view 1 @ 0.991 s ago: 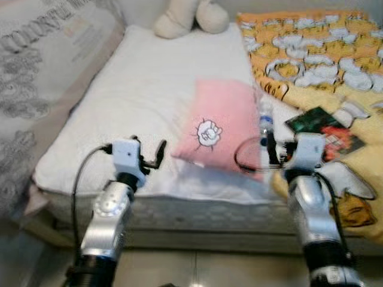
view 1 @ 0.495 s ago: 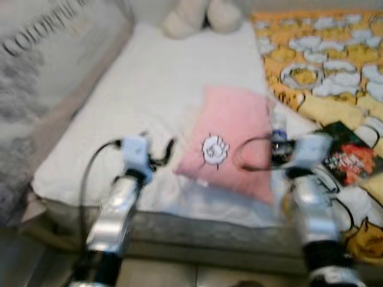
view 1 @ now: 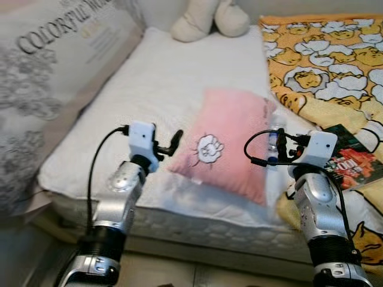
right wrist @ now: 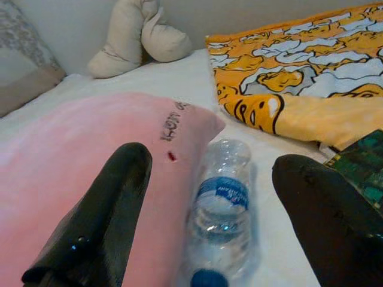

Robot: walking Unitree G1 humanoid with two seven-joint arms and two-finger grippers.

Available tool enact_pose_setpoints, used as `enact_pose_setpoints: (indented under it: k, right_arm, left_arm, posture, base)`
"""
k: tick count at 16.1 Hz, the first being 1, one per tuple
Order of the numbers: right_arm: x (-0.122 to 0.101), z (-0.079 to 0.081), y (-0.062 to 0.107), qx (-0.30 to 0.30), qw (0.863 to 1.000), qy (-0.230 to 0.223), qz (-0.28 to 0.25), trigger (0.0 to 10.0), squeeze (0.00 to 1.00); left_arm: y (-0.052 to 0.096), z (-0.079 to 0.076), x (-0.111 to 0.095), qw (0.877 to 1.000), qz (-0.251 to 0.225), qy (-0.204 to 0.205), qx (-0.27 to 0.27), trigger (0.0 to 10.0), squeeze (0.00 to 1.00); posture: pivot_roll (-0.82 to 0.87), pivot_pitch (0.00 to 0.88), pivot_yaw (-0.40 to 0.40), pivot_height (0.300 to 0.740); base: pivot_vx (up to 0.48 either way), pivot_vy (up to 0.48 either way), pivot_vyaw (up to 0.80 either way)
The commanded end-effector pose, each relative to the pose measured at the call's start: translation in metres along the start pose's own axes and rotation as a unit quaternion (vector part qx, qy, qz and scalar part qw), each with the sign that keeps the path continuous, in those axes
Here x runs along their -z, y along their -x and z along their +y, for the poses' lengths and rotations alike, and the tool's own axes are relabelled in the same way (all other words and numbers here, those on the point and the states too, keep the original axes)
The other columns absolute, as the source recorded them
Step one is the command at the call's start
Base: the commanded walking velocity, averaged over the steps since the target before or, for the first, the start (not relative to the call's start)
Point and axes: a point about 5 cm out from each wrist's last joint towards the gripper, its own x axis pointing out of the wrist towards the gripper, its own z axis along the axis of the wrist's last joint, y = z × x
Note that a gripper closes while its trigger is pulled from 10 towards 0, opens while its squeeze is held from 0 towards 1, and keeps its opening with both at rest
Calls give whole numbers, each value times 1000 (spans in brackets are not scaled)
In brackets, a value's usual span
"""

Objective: Clean up the room

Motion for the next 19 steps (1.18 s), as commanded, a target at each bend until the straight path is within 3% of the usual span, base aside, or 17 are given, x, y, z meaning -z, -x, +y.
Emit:
enact_pose_setpoints:
  k: [1, 2, 4, 6, 8, 10, 13, 17, 19]
  right_arm:
    - [-1, 3, -1, 6, 999, -32, 5, 10000, 0]
    - [8, 2, -4, 18, 996, -75, 35, 10000, 0]
    - [11, -9, -8, 47, 993, -96, 49, 10000, 0]
    - [14, -20, -10, 65, 989, -117, 67, 10000, 0]
    - [16, -19, -13, 62, 987, -124, 78, 10000, 0]
    - [13, -10, -23, 34, 988, -124, 87, 10000, 0]
    - [-2, 13, -33, -40, 990, -111, 83, 10000, 0]
    - [-6, 47, -34, -104, 986, -93, 88, 10000, 0]
    - [1, 50, -32, -99, 983, -111, 106, 10000, 0]
  left_arm:
    - [-6, 4, -4, 1000, 3, -1, 17, 10000, 0]
    - [-16, 5, -6, 998, 20, 12, 50, 10000, 0]
    - [-30, 7, -10, 995, 37, 30, 86, 10000, 0]
    - [-40, 10, -10, 994, 59, 51, 83, 10000, 0]
    - [-46, 8, -10, 992, 70, 62, 78, 10000, 0]
    - [-52, 9, -5, 991, 99, 71, 55, 10000, 0]
    - [-55, 11, -5, 986, 103, 127, 22, 10000, 0]
    - [-56, -5, 7, 978, 125, 162, 25, 10000, 0]
    - [-56, -14, 13, 972, 137, 186, 37, 10000, 0]
  posture:
    - [-170, 0, 148, 740]
    - [-174, 0, 156, 740]
    - [-179, 0, 169, 740]
    - [-195, 0, 195, 740]
    - [-204, 6, 208, 740]
    - [-220, 53, 217, 740]
    - [-229, 98, 209, 740]
    - [-229, 125, 184, 740]
    - [-230, 135, 179, 740]
  base:
    - [0, 0, 0]
    - [0, 0, 0]
    - [0, 0, 0]
    - [0, 0, 0]
    - [0, 0, 0]
    - [0, 0, 0]
    - [0, 0, 0]
    - [0, 0, 0]
    - [0, 0, 0]
